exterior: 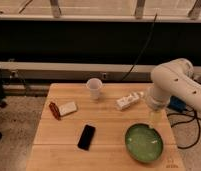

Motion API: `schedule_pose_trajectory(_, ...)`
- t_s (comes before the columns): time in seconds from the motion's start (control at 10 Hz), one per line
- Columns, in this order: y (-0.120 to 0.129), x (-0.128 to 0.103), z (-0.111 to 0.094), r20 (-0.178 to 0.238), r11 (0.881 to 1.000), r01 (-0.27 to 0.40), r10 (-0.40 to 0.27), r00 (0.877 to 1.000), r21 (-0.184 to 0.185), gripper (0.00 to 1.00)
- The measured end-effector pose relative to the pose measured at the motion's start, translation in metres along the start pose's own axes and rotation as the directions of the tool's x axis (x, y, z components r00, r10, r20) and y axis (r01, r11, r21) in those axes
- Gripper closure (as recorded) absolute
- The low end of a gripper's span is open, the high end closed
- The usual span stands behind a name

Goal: Push the eraser across the table

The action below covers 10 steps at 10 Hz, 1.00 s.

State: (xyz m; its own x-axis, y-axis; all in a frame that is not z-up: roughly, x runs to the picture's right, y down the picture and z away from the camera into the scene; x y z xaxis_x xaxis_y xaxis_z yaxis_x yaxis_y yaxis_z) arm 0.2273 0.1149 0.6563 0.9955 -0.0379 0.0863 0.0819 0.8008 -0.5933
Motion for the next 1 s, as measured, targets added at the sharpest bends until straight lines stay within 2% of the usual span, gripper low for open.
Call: schedule_pose_trajectory(1.0, 0.004, -0.012, 0.002, 0.011, 1.000, 0.024, -0.024, 1.000, -0.012, 0.20)
